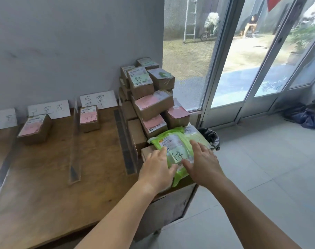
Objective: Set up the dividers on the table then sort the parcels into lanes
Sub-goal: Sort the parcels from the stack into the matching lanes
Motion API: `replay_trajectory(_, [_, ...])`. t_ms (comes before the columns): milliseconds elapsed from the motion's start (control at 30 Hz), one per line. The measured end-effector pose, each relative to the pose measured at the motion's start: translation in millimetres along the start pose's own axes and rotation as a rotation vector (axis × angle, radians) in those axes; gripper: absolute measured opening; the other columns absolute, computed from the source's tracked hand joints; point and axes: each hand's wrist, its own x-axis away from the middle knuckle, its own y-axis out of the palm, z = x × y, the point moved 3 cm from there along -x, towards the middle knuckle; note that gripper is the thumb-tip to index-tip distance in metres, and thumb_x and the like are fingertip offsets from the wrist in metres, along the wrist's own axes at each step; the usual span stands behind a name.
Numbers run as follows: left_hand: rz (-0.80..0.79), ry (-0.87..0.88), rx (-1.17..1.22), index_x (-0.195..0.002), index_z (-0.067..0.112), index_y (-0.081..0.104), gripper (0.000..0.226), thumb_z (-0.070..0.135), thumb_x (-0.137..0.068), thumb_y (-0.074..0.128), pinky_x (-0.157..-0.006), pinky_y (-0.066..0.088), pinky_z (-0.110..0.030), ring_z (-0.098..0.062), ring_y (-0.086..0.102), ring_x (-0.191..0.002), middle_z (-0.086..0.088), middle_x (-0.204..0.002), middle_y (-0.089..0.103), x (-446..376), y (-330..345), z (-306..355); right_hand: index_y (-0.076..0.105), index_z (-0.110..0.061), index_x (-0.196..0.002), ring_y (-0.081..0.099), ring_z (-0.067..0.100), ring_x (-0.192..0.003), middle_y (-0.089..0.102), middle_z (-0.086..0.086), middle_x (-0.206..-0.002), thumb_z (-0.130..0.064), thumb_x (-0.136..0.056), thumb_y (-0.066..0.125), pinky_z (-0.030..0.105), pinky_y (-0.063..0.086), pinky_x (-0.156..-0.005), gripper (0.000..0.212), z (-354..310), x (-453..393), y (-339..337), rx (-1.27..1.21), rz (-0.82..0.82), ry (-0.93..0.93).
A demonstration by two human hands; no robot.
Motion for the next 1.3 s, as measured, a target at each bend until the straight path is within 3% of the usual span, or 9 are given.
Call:
replay_trajectory(267, [0.03,-0.174,0.067,-0.153,0.018,0.012,0.074,0.051,-0.095,0.045,-0.11,0.028,-0.039,-0.024,0.025,-0.137,-0.003,-0.148,0.036,-10.3,36.3,10.9,0.017,-0.022,-0.148,0.033,0.028,-0.126,0.035,0.01,-0.139,-0.045,-0.094,0.047,0.038,0.03,-0.106,0.066,26.6,-8.0,23.5,-0.078,-0.082,0.028])
replay_trajectory(467, [0.141,-0.238,0.222,-0.15,0.022,0.023,0.068,0.045,-0.093,0.052,-0.107,0.031,-0.039,-0.023,0.029,-0.133,0.0,-0.142,0.043,-8.6,42.8,12.7,0.012,-0.021,-0.15,0.037,0.028,-0.126,0.038,0.011,-0.137,-0.046,-0.093,0.047,0.039,0.033,-0.104,0.071,31.2,-10.8,29.1,-0.148,-0.096,0.02])
replay_trajectory(667, [0.215,-0.312,0.438,-0.14,0.025,0.036,0.065,0.04,-0.083,0.064,-0.096,0.048,-0.043,-0.02,0.051,-0.118,0.006,-0.127,0.058,-8.0,42.6,9.9,0.015,-0.02,-0.149,0.047,0.027,-0.12,0.037,0.008,-0.138,-0.044,-0.092,0.053,0.035,0.039,-0.095,0.073,26.8,-6.1,28.2,-0.258,-0.064,0.021])
replay_trajectory(767, [0.239,-0.342,0.512,-0.134,0.025,0.04,0.063,0.035,-0.08,0.07,-0.092,0.051,-0.04,-0.015,0.058,-0.109,0.008,-0.119,0.062,-6.7,39.8,10.1,0.02,-0.018,-0.148,0.048,0.026,-0.12,0.038,0.008,-0.14,-0.037,-0.091,0.057,0.034,0.04,-0.095,0.071,25.0,-3.0,25.8,-0.324,-0.022,-0.001])
replay_trajectory(1000, [0.27,-0.374,0.58,-0.128,0.016,0.045,0.056,0.03,-0.081,0.073,-0.087,0.046,-0.027,-0.015,0.056,-0.108,0.005,-0.113,0.059,-2.4,32.4,8.3,0.03,-0.016,-0.145,0.049,0.021,-0.119,0.043,0.007,-0.14,-0.027,-0.089,0.062,0.029,0.039,-0.095,0.066,24.0,-3.1,23.6,-0.418,0.028,-0.027])
replay_trajectory(1133, [0.259,-0.386,0.673,-0.127,0.011,0.049,0.056,0.028,-0.081,0.075,-0.084,0.048,-0.027,-0.009,0.054,-0.096,0.009,-0.104,0.057,-1.5,30.6,4.9,0.035,-0.015,-0.143,0.048,0.018,-0.118,0.046,0.006,-0.137,-0.023,-0.088,0.062,0.027,0.039,-0.094,0.061,25.1,-1.9,21.4,-0.463,0.073,-0.044])
replay_trajectory(1233, [0.234,-0.411,0.775,-0.114,0.011,0.062,0.044,0.029,-0.077,0.079,-0.087,0.055,-0.038,-0.014,0.065,-0.094,0.005,-0.101,0.069,-1.6,31.2,0.3,0.04,-0.014,-0.14,0.049,0.018,-0.119,0.051,0.005,-0.133,-0.02,-0.087,0.062,0.028,0.039,-0.096,0.057,26.3,-2.9,19.7,-0.48,0.099,-0.067])
replay_trajectory(1300, [0.218,-0.419,0.857,-0.106,0.012,0.069,0.031,0.023,-0.078,0.079,-0.079,0.058,-0.032,-0.013,0.069,-0.088,0.002,-0.095,0.073,-0.4,31.7,-0.7,0.043,-0.013,-0.138,0.05,0.019,-0.117,0.054,0.006,-0.13,-0.017,-0.087,0.062,0.029,0.041,-0.097,0.055,27.2,-3.5,17.5,-0.499,0.114,-0.081])
